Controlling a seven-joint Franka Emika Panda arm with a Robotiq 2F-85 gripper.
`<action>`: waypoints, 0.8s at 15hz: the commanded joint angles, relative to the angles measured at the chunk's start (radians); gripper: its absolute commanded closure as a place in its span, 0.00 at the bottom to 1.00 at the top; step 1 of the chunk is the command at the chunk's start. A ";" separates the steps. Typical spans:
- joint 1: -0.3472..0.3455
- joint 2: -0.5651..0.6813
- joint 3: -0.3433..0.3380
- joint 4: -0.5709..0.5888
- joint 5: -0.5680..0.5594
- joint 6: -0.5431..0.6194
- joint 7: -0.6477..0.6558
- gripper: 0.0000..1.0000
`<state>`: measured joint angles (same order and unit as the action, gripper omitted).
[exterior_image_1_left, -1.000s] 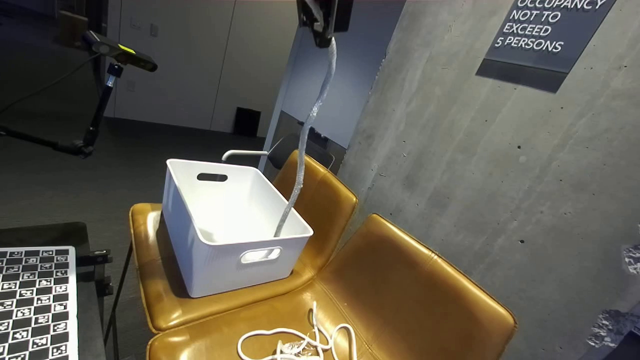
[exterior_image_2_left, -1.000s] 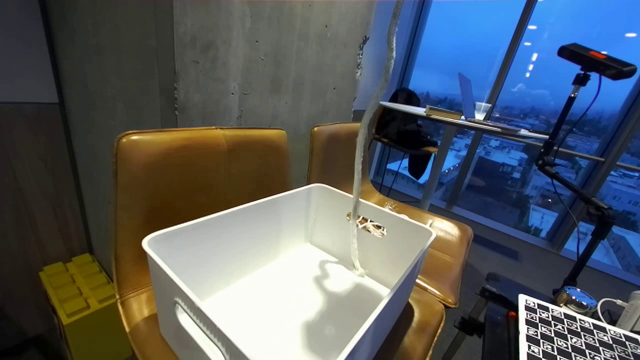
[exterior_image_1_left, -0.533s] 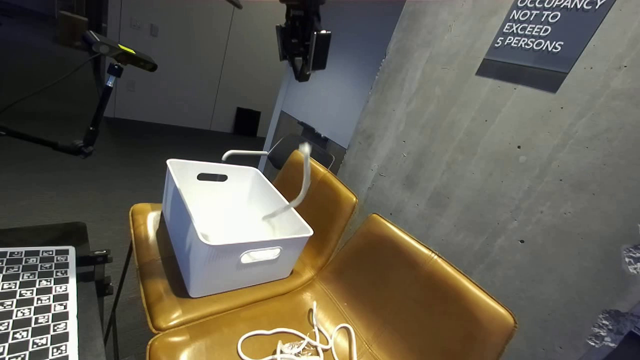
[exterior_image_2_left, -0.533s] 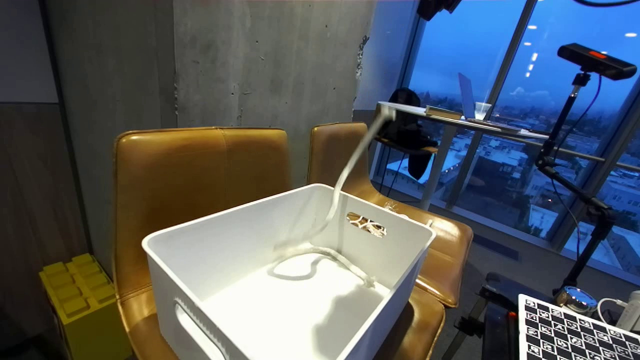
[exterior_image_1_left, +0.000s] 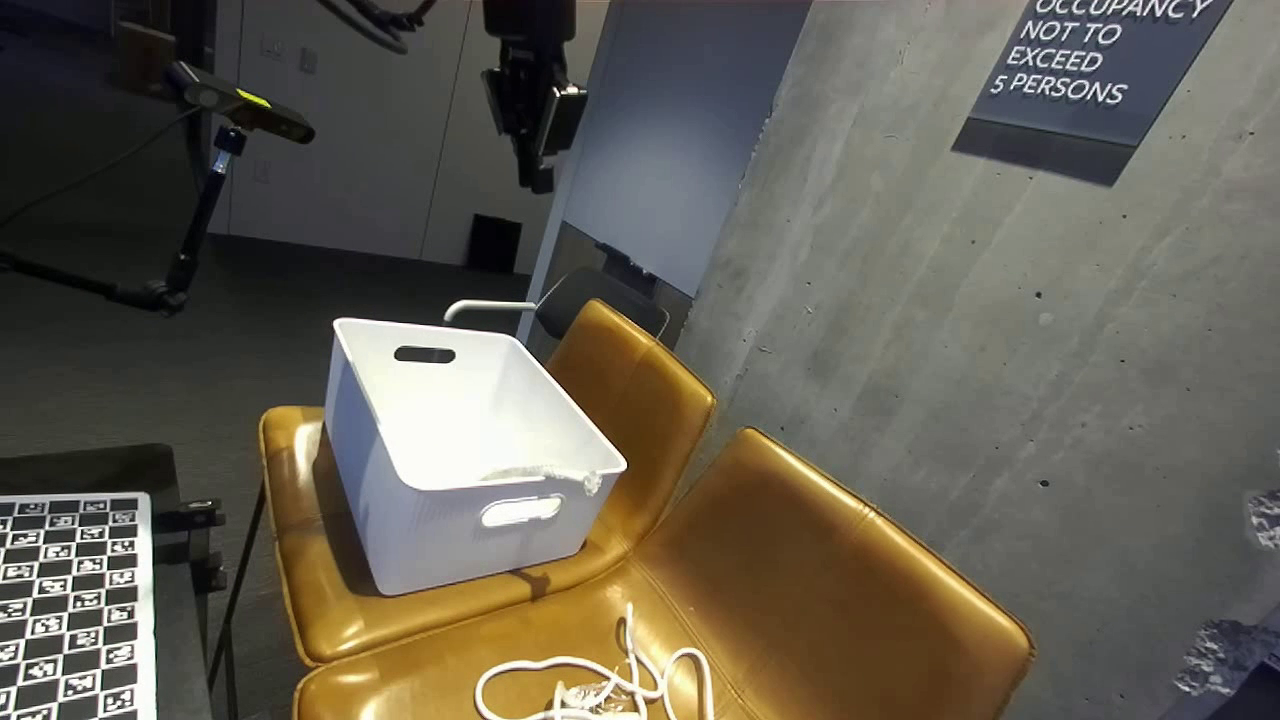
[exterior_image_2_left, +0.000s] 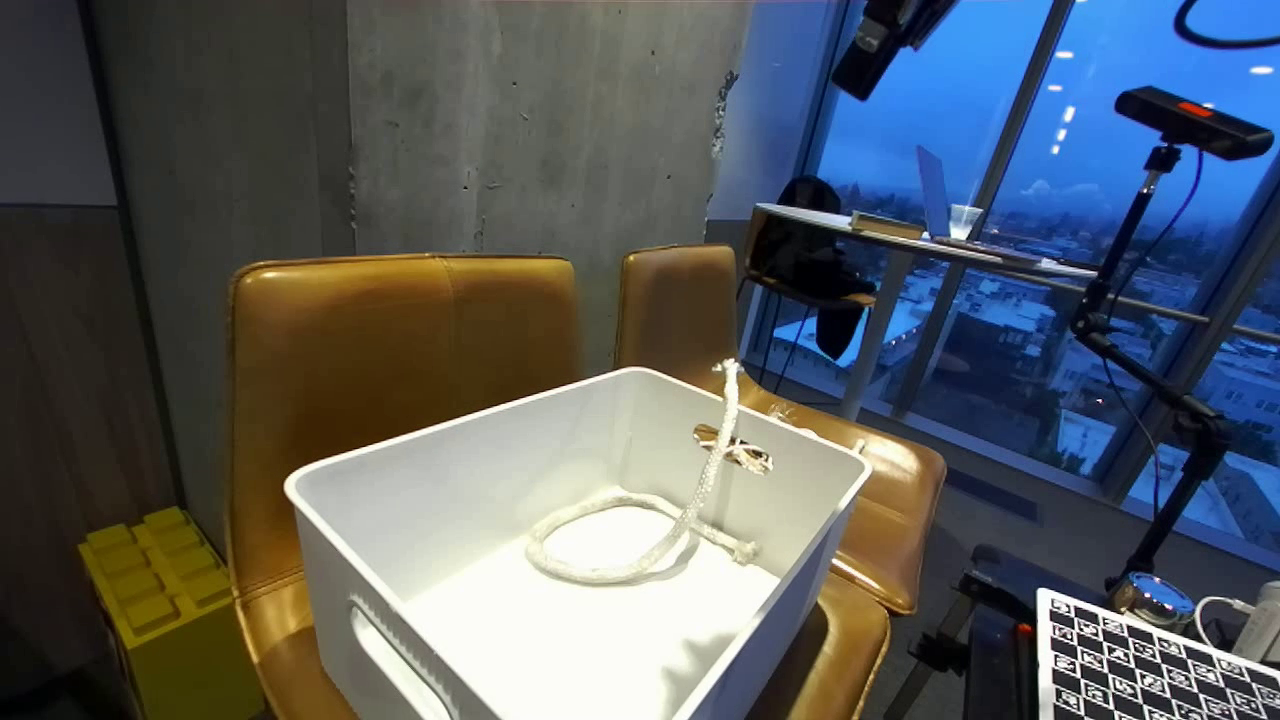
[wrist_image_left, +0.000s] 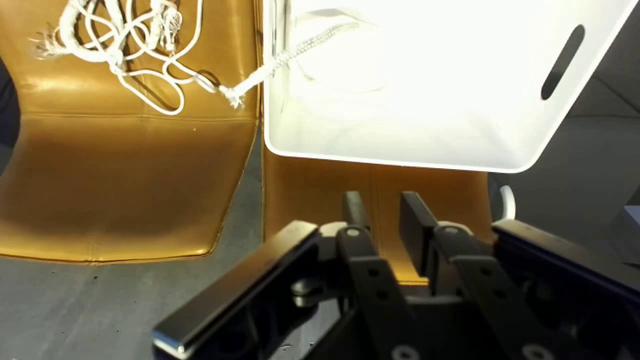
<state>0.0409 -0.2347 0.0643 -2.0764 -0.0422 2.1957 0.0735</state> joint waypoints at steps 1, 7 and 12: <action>-0.020 -0.040 -0.022 -0.109 -0.023 0.067 -0.025 0.44; -0.093 0.016 -0.113 -0.209 -0.049 0.215 -0.126 0.02; -0.128 0.142 -0.151 -0.225 -0.079 0.403 -0.213 0.00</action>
<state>-0.0787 -0.1670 -0.0773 -2.3110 -0.0883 2.5017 -0.1144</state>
